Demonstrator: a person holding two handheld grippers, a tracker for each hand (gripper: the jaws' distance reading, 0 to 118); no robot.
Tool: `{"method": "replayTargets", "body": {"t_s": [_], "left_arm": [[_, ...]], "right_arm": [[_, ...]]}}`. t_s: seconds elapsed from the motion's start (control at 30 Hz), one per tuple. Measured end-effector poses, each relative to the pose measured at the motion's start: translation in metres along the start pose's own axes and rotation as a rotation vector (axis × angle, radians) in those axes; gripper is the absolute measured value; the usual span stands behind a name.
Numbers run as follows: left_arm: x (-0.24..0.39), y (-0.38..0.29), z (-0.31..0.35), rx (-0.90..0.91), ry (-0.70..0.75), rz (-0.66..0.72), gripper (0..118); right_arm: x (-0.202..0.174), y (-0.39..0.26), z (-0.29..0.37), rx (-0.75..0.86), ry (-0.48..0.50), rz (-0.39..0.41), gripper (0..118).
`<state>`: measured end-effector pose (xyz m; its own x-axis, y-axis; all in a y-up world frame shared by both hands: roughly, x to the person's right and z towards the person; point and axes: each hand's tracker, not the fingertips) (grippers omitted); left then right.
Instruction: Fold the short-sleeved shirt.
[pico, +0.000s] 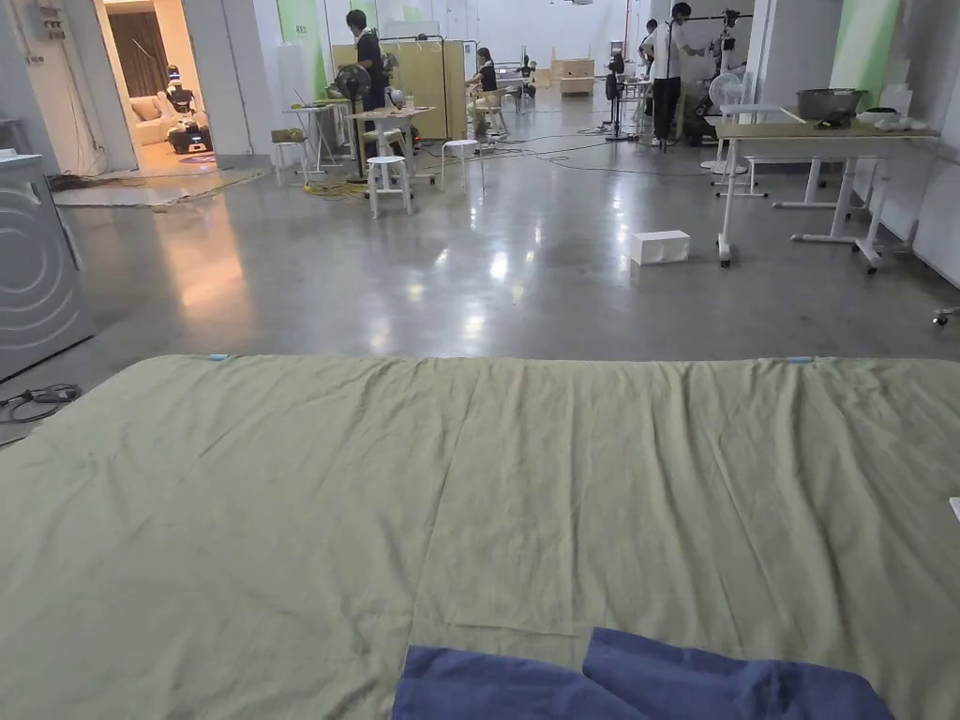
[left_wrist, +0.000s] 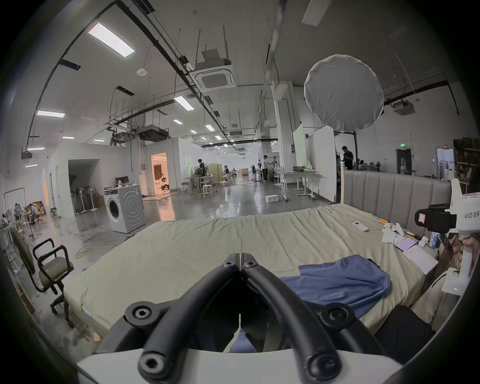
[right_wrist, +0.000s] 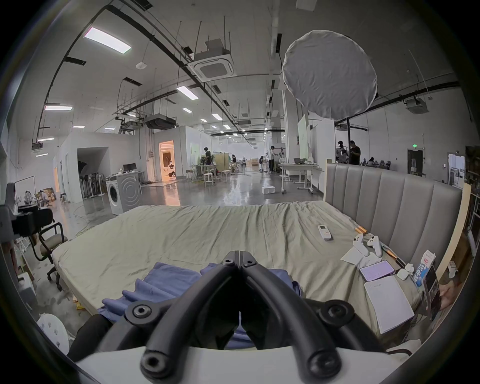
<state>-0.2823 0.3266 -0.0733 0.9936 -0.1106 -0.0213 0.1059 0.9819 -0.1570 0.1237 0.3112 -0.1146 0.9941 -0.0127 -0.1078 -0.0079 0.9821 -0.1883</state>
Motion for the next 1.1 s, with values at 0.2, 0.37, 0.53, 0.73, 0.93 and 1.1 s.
{"method": "replayTargets", "body": {"t_s": [0.2,0.37,0.53,0.73,0.93,1.1], "left_arm": [[0.004,0.003,-0.006,-0.014,0.013,-0.031,0],[0.004,0.005,-0.013,-0.025,-0.023,-0.026,0],[0.005,0.002,-0.021,-0.058,-0.067,-0.011,0],[-0.005,-0.005,-0.059,-0.135,-0.13,0.025,0],[-0.014,-0.013,-0.165,-0.255,-0.228,0.18,0],[-0.001,-0.052,-0.283,-0.47,-0.314,0.343,25]], "right_arm": [[-0.001,0.004,0.003,0.026,-0.01,-0.004,0],[-0.002,0.001,0.002,0.015,-0.004,-0.009,0],[-0.003,-0.002,0.0,0.002,-0.001,-0.001,0],[0.006,-0.01,-0.007,-0.028,0.002,-0.037,0],[0.022,-0.033,-0.014,-0.087,-0.034,-0.077,0],[0.044,-0.055,-0.027,-0.177,-0.079,-0.115,0]]}}
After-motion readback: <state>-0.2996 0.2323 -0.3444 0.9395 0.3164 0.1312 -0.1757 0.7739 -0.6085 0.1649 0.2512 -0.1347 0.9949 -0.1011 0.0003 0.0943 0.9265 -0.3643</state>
